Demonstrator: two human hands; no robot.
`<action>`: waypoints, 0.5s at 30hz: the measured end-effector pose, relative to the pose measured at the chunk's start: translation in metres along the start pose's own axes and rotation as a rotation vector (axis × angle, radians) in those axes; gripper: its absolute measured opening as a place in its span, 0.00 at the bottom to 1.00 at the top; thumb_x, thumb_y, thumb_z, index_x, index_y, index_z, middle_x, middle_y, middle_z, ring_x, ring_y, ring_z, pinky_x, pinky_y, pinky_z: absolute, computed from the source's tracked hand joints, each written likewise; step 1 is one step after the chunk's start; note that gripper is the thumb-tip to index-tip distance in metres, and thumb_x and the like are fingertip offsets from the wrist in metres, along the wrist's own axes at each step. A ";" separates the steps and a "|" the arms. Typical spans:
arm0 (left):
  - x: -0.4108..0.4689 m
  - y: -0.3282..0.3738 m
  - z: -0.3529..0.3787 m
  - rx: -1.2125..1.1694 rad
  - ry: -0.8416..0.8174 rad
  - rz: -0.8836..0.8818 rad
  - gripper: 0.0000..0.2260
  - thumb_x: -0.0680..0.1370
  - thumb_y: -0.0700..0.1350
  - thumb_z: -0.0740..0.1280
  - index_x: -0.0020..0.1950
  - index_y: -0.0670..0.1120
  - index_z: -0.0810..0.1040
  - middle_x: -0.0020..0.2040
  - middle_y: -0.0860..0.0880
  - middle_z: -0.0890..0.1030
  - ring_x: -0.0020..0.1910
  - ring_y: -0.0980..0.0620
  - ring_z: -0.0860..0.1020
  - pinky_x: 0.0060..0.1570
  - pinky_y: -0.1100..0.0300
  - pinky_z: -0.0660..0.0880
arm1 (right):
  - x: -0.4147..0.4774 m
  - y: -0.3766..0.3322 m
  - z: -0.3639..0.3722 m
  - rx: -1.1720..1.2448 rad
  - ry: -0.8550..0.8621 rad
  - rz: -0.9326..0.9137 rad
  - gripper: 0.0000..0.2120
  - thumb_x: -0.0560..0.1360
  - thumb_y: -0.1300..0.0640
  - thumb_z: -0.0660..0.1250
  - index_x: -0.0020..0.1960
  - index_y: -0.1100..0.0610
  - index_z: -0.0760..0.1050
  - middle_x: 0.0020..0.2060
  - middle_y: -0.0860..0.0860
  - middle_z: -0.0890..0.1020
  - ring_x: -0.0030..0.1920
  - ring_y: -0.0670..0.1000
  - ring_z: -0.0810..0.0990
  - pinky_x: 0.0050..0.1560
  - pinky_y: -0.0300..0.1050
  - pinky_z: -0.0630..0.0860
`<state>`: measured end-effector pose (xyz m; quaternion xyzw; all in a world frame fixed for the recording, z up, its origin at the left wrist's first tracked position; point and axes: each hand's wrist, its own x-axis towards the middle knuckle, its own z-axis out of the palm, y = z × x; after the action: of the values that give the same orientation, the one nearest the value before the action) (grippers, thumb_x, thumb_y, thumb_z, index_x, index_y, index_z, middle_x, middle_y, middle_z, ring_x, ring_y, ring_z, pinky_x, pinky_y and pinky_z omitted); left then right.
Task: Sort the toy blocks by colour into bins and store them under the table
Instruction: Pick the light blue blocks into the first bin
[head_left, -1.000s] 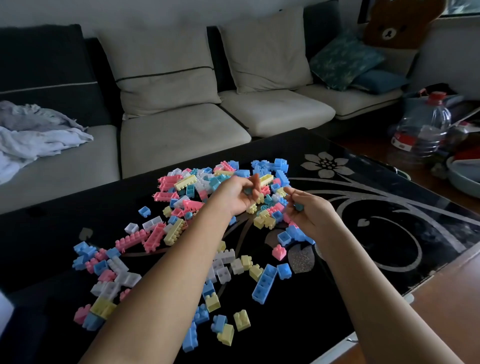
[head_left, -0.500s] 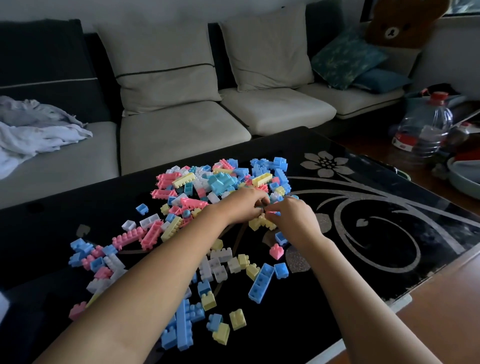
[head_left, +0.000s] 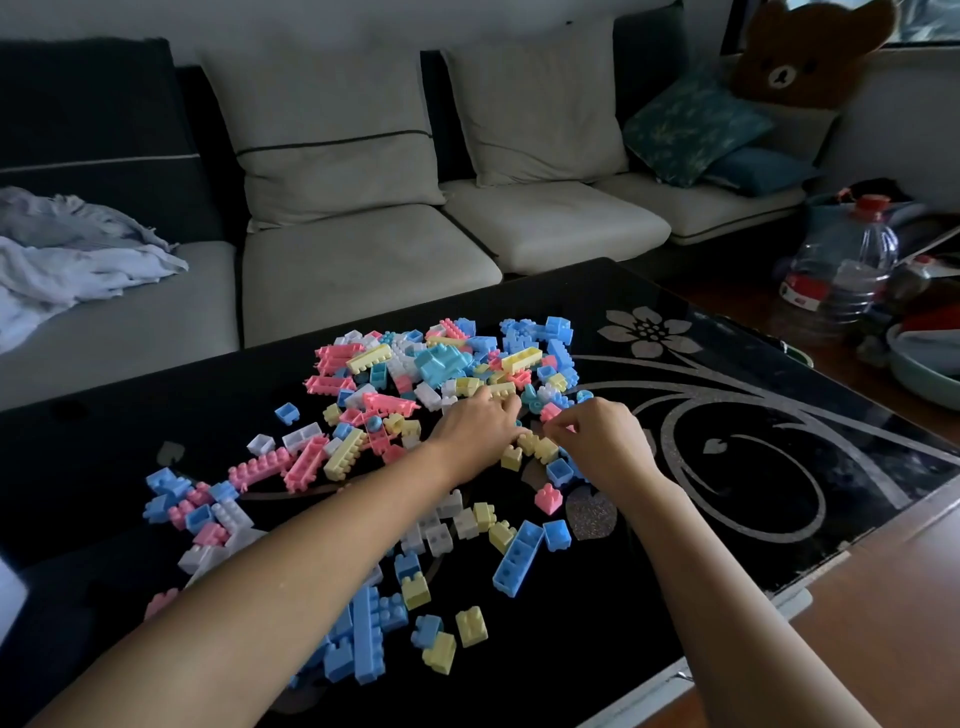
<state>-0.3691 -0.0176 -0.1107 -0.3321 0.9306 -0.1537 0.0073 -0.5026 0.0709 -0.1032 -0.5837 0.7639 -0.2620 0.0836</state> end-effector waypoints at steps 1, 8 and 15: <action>-0.003 0.002 0.002 0.021 0.027 0.002 0.20 0.83 0.52 0.51 0.67 0.38 0.64 0.54 0.41 0.79 0.61 0.42 0.71 0.43 0.52 0.76 | -0.001 -0.002 -0.002 0.026 0.012 0.000 0.09 0.74 0.56 0.66 0.42 0.59 0.83 0.37 0.55 0.83 0.39 0.56 0.80 0.33 0.43 0.70; -0.029 0.001 -0.026 -0.368 0.322 -0.197 0.18 0.82 0.55 0.53 0.56 0.42 0.71 0.44 0.47 0.78 0.42 0.51 0.76 0.33 0.63 0.67 | -0.010 -0.023 -0.019 1.092 -0.113 0.329 0.10 0.77 0.56 0.65 0.45 0.61 0.81 0.26 0.48 0.68 0.25 0.44 0.62 0.25 0.35 0.60; -0.117 -0.026 -0.070 -2.300 0.196 -0.868 0.14 0.82 0.53 0.56 0.45 0.45 0.72 0.30 0.51 0.71 0.26 0.57 0.66 0.24 0.67 0.64 | -0.035 -0.079 -0.016 2.070 -0.406 0.592 0.06 0.76 0.65 0.59 0.51 0.66 0.72 0.34 0.55 0.76 0.37 0.48 0.73 0.35 0.36 0.76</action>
<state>-0.2697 0.0554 -0.0465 -0.4139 0.3337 0.7407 -0.4108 -0.4319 0.0947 -0.0563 -0.0566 0.2557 -0.6453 0.7176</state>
